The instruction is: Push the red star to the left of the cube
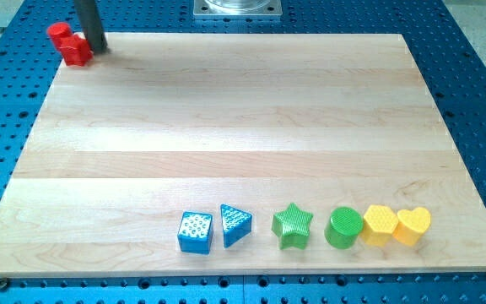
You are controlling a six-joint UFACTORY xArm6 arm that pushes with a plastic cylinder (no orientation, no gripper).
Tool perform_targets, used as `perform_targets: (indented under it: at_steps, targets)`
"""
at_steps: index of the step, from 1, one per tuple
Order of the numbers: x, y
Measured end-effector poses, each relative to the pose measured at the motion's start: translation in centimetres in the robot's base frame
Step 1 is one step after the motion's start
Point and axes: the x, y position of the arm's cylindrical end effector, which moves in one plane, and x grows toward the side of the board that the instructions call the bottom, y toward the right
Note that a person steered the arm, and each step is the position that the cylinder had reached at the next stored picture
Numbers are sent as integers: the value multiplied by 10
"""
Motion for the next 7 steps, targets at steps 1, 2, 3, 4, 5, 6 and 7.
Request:
perform_targets:
  at_steps: [1,2,3,4,5,6,7]
  targets:
    - [-15,2]
    - [-14,-18]
    - [20,-31]
    - [111,41]
    - [186,85]
    - [135,79]
    - [124,37]
